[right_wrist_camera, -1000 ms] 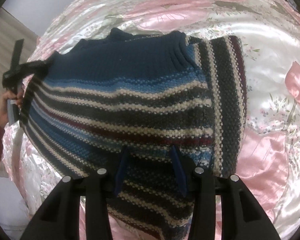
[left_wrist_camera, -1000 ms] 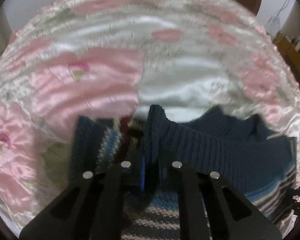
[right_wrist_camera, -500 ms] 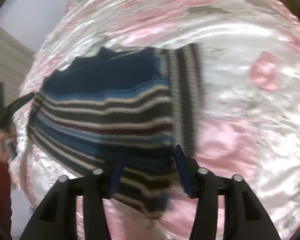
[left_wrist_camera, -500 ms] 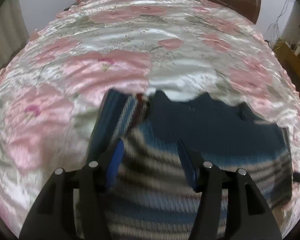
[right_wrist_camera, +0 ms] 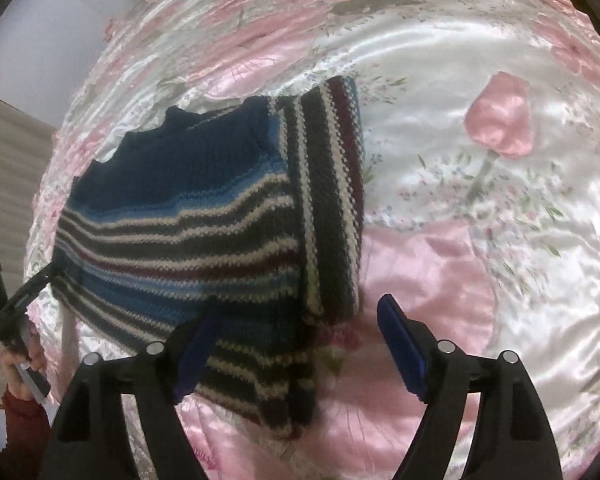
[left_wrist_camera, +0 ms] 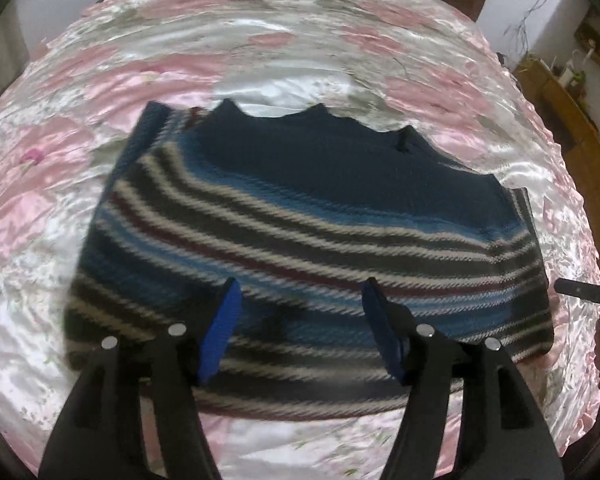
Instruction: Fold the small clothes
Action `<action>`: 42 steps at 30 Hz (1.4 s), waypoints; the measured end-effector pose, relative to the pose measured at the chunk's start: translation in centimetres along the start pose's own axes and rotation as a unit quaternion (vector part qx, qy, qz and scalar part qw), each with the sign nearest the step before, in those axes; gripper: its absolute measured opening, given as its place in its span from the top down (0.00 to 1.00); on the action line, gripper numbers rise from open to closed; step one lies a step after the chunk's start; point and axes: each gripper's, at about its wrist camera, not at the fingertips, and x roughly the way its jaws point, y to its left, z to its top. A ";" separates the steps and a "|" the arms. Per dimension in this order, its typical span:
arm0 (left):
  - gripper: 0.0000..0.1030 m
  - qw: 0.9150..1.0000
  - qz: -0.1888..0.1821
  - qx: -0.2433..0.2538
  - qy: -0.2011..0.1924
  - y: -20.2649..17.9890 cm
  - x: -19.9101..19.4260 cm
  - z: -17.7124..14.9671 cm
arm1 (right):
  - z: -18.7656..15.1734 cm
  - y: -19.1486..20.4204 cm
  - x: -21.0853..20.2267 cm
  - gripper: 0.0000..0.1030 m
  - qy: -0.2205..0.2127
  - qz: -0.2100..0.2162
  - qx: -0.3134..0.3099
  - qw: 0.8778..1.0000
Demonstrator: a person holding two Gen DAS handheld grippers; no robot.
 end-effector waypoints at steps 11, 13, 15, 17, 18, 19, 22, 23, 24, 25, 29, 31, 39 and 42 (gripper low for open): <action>0.29 1.000 0.003 0.006 -0.007 -1.9 2.2 0.9 | 1.3 -1.6 4.0 0.19 0.027 0.003 0.017 0.999; 0.28 1.000 0.004 0.007 -0.009 -1.9 2.2 0.8 | 1.4 -1.6 4.2 0.19 0.026 0.001 0.009 1.000; 0.28 1.000 0.004 0.010 -0.011 -2.1 2.2 0.7 | 1.4 -1.5 4.2 0.19 0.026 -0.003 0.001 1.000; 0.27 1.000 0.006 0.013 -0.014 -2.2 2.1 0.7 | 1.5 -1.3 4.2 0.20 0.024 -0.006 -0.004 1.000; 0.27 1.000 0.007 0.015 -0.016 -2.2 2.0 0.6 | 1.5 -1.3 4.2 0.20 0.022 -0.006 -0.005 1.000; 0.27 1.000 0.008 0.018 -0.019 -2.3 1.8 0.6 | 1.5 -1.2 4.3 0.20 0.020 -0.006 -0.005 1.000; 0.26 0.999 0.010 0.025 -0.028 -2.6 1.3 0.6 | 1.6 -0.4 4.4 0.25 0.017 0.000 -0.014 1.000; 0.25 0.999 0.010 0.027 -0.033 -2.8 1.1 0.6 | 1.6 -0.1 4.6 0.26 0.017 -0.001 -0.019 1.000; 0.24 0.999 0.010 0.028 -0.035 -2.8 0.9 0.6 | 1.6 0.2 4.7 0.30 0.017 -0.003 -0.024 1.000; 0.24 0.999 0.011 0.029 -0.038 -2.9 0.8 0.6 | 1.7 0.5 4.8 0.32 0.015 -0.007 -0.030 0.999; 0.24 0.998 0.016 0.038 -0.046 -3.2 0.5 0.4 | 1.7 0.6 4.8 0.50 0.010 0.003 -0.033 0.999; 0.24 0.998 0.017 0.041 -0.047 -3.3 0.6 0.3 | 1.7 0.4 4.6 0.61 0.011 0.019 -0.027 0.999; 0.24 0.998 0.021 0.045 -0.043 -3.4 1.0 0.1 | 1.1 0.5 3.4 0.68 -0.007 0.041 -0.021 0.999; 0.24 0.998 0.017 0.048 -0.046 -3.6 0.8 0.0 | 1.0 0.0 3.2 0.68 -0.012 0.053 -0.010 0.998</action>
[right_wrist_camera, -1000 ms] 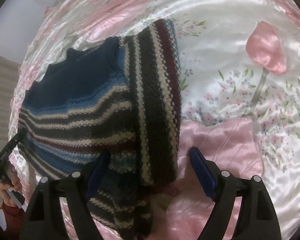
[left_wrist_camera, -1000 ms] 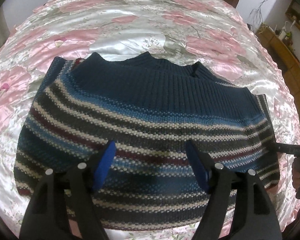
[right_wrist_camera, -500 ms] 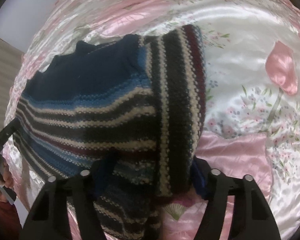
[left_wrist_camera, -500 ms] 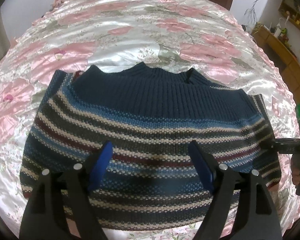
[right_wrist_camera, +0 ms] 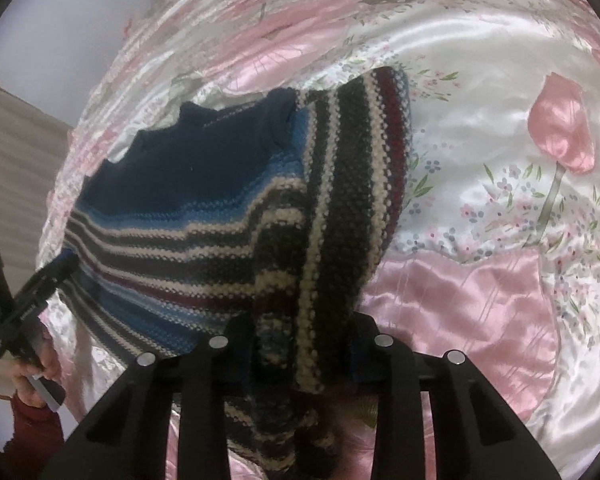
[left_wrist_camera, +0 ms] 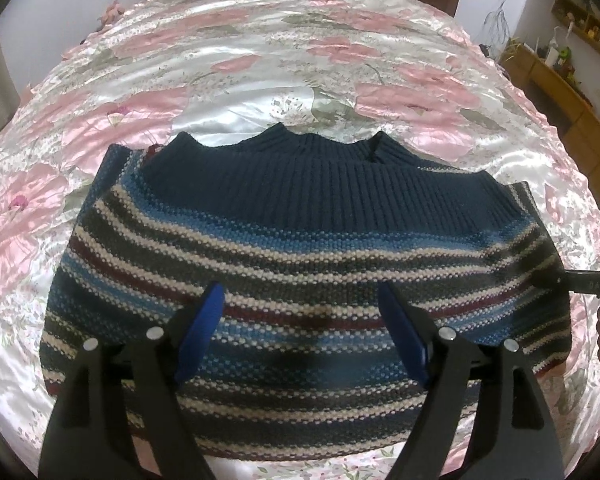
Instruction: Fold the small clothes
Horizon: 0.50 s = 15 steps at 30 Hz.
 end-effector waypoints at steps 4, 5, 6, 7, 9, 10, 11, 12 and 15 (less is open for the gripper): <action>0.24 1.000 0.001 0.005 -0.004 -0.3 -0.2 -0.3 | -0.3 -0.7 2.0 0.68 0.007 -0.021 0.004 1.000; 0.24 1.000 -0.001 0.004 -0.004 -0.3 -0.3 -0.4 | -0.4 -0.9 2.1 0.67 0.006 -0.021 0.006 1.000; 0.24 1.000 -0.004 0.002 -0.005 -0.3 -0.5 -0.5 | -0.4 -1.0 2.3 0.67 0.006 -0.020 0.010 1.000; 0.24 1.000 -0.006 0.001 -0.005 -0.2 -0.6 -0.5 | -0.4 -1.2 2.2 0.67 0.006 -0.019 0.015 1.000; 0.24 1.000 -0.010 0.001 -0.010 -0.2 -1.1 -0.6 | -0.3 -0.9 2.1 0.67 0.009 -0.026 0.013 1.000; 0.23 1.000 -0.011 0.000 -0.013 0.0 -1.4 -0.7 | -0.2 -0.8 2.1 0.67 0.012 -0.030 0.013 0.999; 0.23 1.000 -0.012 -0.002 -0.015 0.0 -1.6 -0.7 | -0.1 -0.7 2.1 0.67 0.015 -0.034 0.015 0.999; 0.22 1.000 -0.015 -0.003 -0.018 0.2 -2.0 -0.8 | 0.0 -0.6 2.0 0.68 0.017 -0.036 0.018 0.999; 0.22 1.000 -0.018 -0.005 -0.023 0.4 -2.7 -0.9 | 0.4 -0.2 2.0 0.68 0.023 -0.041 0.029 0.998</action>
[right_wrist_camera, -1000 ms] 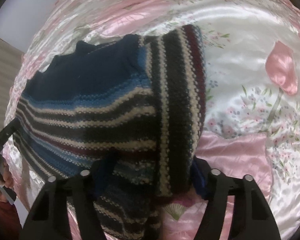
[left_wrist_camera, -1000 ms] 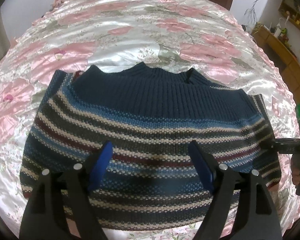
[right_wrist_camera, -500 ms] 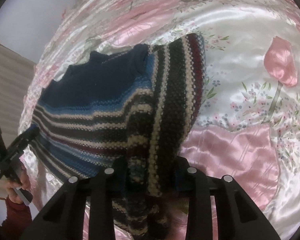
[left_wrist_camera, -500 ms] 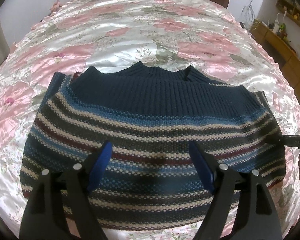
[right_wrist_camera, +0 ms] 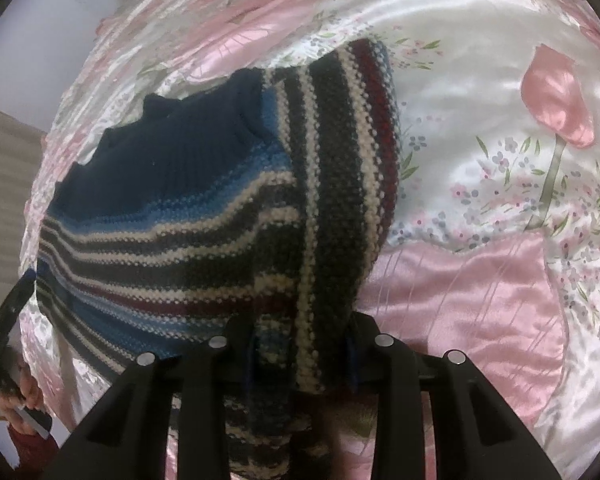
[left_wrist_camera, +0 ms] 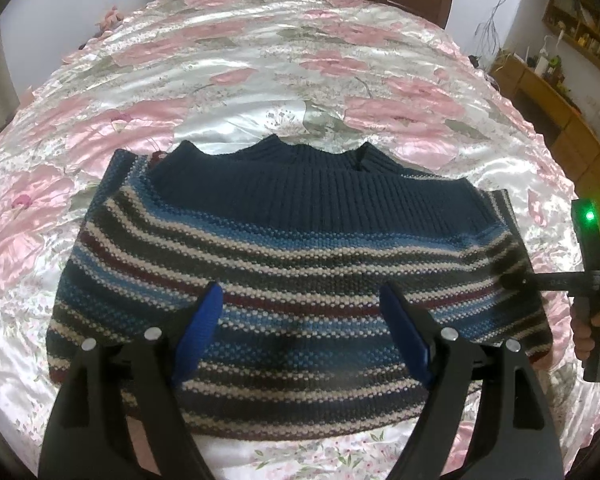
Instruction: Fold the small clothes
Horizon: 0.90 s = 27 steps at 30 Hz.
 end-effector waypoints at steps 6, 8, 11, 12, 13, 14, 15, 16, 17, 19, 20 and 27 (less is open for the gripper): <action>0.21 1.000 -0.001 0.001 -0.013 0.7 -1.4 -0.1 | 0.9 1.9 -1.6 0.69 0.005 -0.011 0.003 1.000; 0.20 1.000 -0.001 0.001 -0.015 1.1 -1.7 -0.1 | 1.4 3.3 -2.3 0.69 0.006 -0.009 -0.005 1.000; 0.19 1.000 0.002 -0.004 -0.016 2.0 -1.9 -0.2 | 2.2 6.0 -3.4 0.69 0.005 0.002 -0.021 1.000; 0.18 1.000 0.003 -0.007 -0.015 2.3 -1.8 -0.2 | 2.4 6.8 -3.6 0.69 0.006 0.006 -0.028 1.000; 0.18 1.000 0.004 -0.010 -0.012 2.6 -1.7 -0.3 | 2.6 8.1 -3.8 0.69 0.008 0.014 -0.035 0.999; 0.18 1.000 0.006 -0.014 -0.008 3.1 -1.5 -0.4 | 2.7 8.8 -3.8 0.69 0.010 0.019 -0.039 0.999; 0.18 1.000 0.008 -0.016 -0.006 3.4 -1.4 -0.5 | 2.9 9.7 -3.8 0.69 0.012 0.022 -0.044 0.999; 0.18 1.000 0.013 -0.019 -0.004 3.9 -1.3 -0.6 | 3.2 10.9 -3.7 0.69 0.012 0.024 -0.052 0.998; 0.18 1.000 0.015 -0.021 -0.002 4.2 -1.2 -0.7 | 3.3 11.7 -3.7 0.69 0.011 0.026 -0.058 0.998; 0.18 0.999 0.024 -0.028 0.002 5.2 -1.0 -0.9 | 3.6 13.7 -3.3 0.69 0.013 0.029 -0.074 0.997; 0.18 0.999 0.027 -0.031 0.003 5.6 -1.1 -0.9 | 3.8 14.5 -2.9 0.69 0.014 0.029 -0.080 0.996; 0.18 0.998 0.045 -0.053 0.007 8.5 -1.5 -1.2 | 3.4 20.1 -0.2 0.69 0.029 0.029 -0.126 0.991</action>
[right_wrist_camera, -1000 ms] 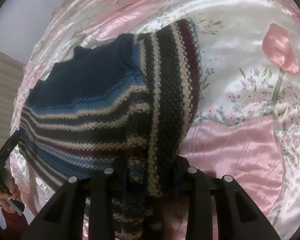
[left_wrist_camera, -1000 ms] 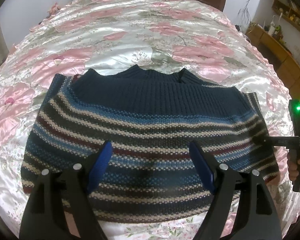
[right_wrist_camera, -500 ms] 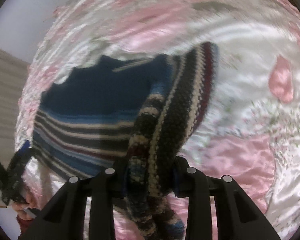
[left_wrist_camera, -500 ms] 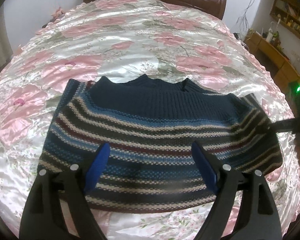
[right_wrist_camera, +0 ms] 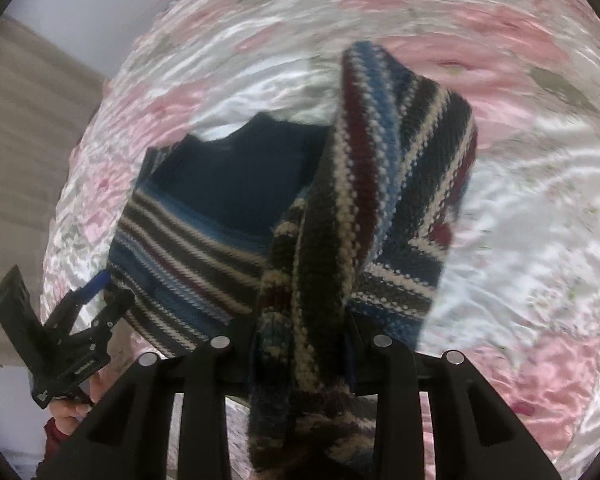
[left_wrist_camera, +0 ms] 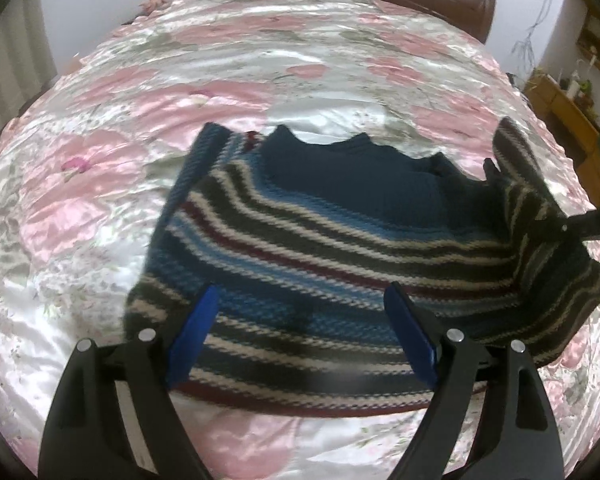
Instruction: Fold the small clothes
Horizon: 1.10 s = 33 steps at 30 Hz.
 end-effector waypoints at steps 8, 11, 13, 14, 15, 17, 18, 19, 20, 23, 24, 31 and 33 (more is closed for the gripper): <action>0.18 1.000 0.002 0.000 0.013 0.3 0.4 0.0 | -0.2 2.5 3.6 0.47 0.034 0.006 -0.007 0.999; 0.18 1.000 -0.009 -0.001 0.020 0.0 0.5 0.0 | -0.2 2.6 2.6 0.38 0.033 0.061 0.002 0.998; 0.18 1.000 -0.017 -0.005 0.023 -0.4 0.5 0.2 | -0.4 2.1 1.3 0.39 0.025 0.078 0.009 0.997; 0.18 0.999 -0.024 -0.007 0.025 -0.6 0.5 0.3 | -0.4 1.8 0.5 0.39 0.018 0.084 0.011 0.996; 0.18 0.999 -0.034 -0.010 0.028 -0.9 0.5 0.4 | -0.5 1.5 -0.3 0.39 0.013 0.086 0.009 0.996; 0.17 0.998 -0.056 -0.014 0.034 -1.9 0.6 0.9 | -0.9 0.6 -1.7 0.39 0.000 0.056 0.002 0.998; 0.17 0.997 -0.065 -0.015 0.038 -2.5 0.7 1.1 | -0.9 0.2 -2.2 0.39 -0.008 0.027 -0.002 1.000; 0.16 0.996 -0.078 -0.016 0.042 -3.3 0.8 1.4 | -1.3 -0.6 -2.8 0.38 -0.018 -0.007 -0.008 1.000; 0.15 0.995 -0.086 -0.017 0.045 -3.8 0.9 1.5 | -1.5 -1.2 -3.0 0.38 -0.022 -0.019 -0.009 1.000; 0.11 0.992 -0.116 -0.018 0.055 -6.4 1.7 2.4 | -2.7 -4.8 -3.4 0.38 -0.022 -0.035 0.024 0.999; 0.11 0.991 -0.123 -0.019 0.059 -7.2 2.0 2.7 | -3.2 -6.0 -3.3 0.38 -0.021 -0.036 0.036 0.998; 0.10 0.982 -0.153 -0.012 0.106 -12.1 5.1 4.0 | -6.4 -11.0 -3.1 0.38 -0.018 -0.036 0.073 0.997; 0.10 0.981 -0.153 -0.011 0.116 -12.9 6.0 4.1 | -6.8 -11.5 -3.0 0.38 -0.019 -0.033 0.075 0.996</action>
